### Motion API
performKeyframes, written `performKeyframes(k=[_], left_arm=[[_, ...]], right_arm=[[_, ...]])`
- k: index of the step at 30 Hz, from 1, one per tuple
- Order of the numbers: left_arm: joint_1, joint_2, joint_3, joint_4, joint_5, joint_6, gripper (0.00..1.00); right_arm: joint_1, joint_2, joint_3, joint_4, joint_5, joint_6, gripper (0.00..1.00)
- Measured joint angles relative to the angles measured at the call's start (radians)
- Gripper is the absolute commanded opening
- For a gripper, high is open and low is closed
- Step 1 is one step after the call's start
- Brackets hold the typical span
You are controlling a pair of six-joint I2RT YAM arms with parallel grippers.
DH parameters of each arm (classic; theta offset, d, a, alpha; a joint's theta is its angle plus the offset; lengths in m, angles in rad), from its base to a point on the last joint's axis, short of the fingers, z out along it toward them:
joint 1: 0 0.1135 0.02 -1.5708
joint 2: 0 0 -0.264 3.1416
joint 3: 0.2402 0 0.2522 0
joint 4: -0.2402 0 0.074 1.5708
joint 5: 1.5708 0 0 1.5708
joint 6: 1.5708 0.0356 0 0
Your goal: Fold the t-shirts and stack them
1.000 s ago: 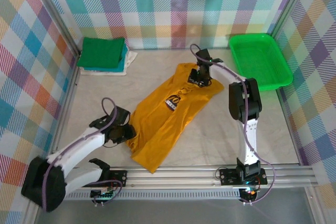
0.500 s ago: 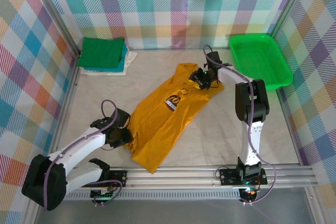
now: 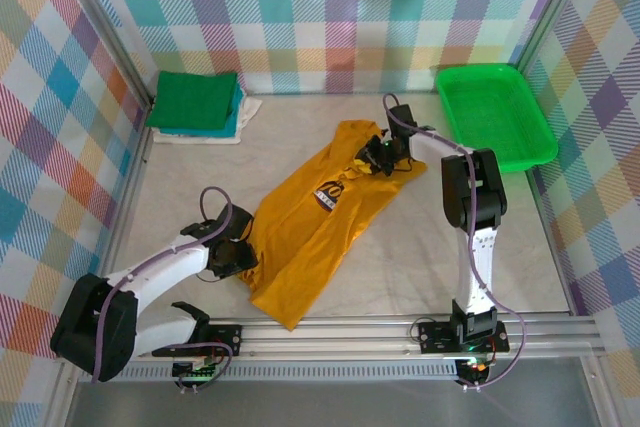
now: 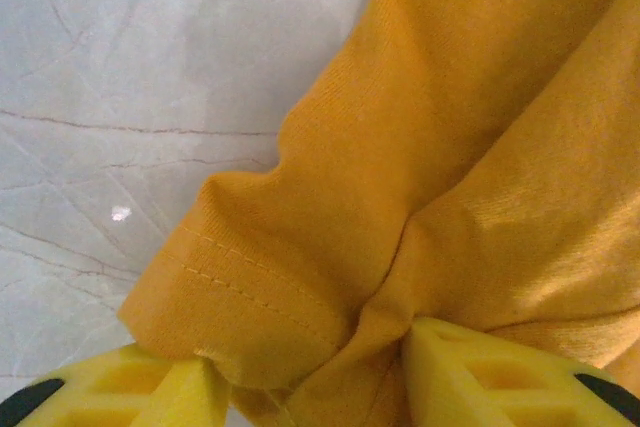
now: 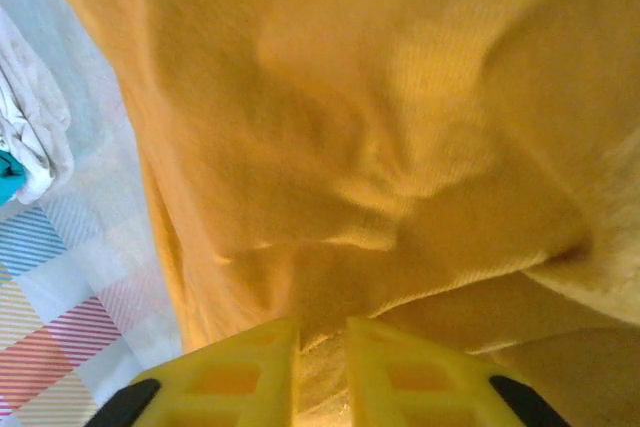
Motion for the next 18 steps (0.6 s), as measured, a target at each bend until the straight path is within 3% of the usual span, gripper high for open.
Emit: performKeyframes(k=[18], left_arm=[[0.0, 0.039, 0.017, 0.017, -0.001, 0.014, 0.49]], right_arm=[[0.057, -0.139, -0.116, 0.013, 0.0, 0.025, 0.43]])
